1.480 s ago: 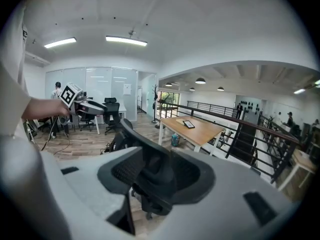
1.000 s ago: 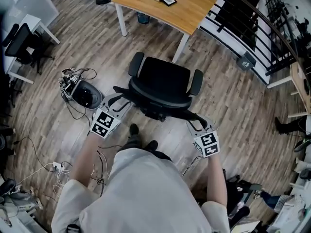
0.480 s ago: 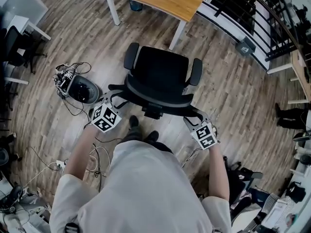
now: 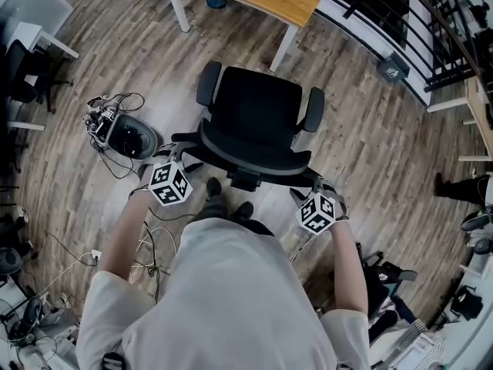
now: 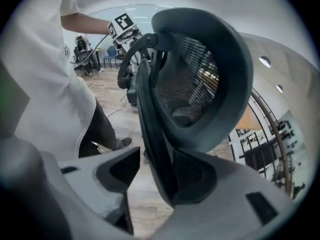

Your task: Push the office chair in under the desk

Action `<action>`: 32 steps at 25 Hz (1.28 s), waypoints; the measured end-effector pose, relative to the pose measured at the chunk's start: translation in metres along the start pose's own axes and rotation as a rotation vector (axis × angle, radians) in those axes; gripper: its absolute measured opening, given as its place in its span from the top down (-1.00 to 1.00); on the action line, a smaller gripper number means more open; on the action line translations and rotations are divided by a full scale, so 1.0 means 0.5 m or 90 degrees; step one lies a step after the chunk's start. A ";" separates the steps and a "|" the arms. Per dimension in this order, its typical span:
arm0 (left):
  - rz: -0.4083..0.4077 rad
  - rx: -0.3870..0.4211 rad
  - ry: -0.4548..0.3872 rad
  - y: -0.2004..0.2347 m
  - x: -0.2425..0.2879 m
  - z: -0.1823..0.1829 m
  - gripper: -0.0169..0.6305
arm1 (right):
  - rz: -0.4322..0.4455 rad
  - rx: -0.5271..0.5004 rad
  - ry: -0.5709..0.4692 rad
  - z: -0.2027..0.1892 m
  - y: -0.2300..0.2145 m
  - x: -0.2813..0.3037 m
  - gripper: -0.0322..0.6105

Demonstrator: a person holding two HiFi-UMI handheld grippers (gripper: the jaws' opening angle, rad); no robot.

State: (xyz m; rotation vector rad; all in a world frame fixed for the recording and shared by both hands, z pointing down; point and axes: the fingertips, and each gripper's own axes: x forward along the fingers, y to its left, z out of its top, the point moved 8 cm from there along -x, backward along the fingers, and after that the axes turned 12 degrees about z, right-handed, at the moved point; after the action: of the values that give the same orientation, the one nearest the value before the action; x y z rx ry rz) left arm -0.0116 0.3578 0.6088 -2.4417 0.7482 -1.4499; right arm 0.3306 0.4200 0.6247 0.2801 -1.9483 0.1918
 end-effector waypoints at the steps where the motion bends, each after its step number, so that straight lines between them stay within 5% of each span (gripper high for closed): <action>1: 0.003 0.045 0.023 -0.006 0.005 -0.005 0.30 | 0.000 -0.015 0.015 0.001 0.000 0.006 0.31; 6: 0.013 0.196 0.096 -0.015 0.049 -0.014 0.30 | -0.002 -0.063 0.065 0.011 -0.012 0.030 0.31; 12: 0.031 0.273 0.123 -0.014 0.095 -0.028 0.35 | -0.007 -0.121 0.118 -0.003 -0.005 0.061 0.31; 17: 0.066 0.345 0.147 -0.022 0.113 -0.050 0.48 | -0.063 -0.152 0.126 -0.021 -0.003 0.077 0.32; 24: 0.096 0.399 0.168 -0.026 0.133 -0.055 0.66 | -0.182 -0.197 0.135 -0.038 -0.010 0.098 0.65; 32: 0.110 0.410 0.178 -0.018 0.135 -0.058 0.69 | -0.193 -0.194 0.146 -0.029 -0.007 0.099 0.69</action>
State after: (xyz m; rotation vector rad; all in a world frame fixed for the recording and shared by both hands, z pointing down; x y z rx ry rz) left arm -0.0071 0.3327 0.6785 -1.6797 0.4275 -1.6568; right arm 0.3264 0.4155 0.6760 0.3315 -1.6552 -0.2607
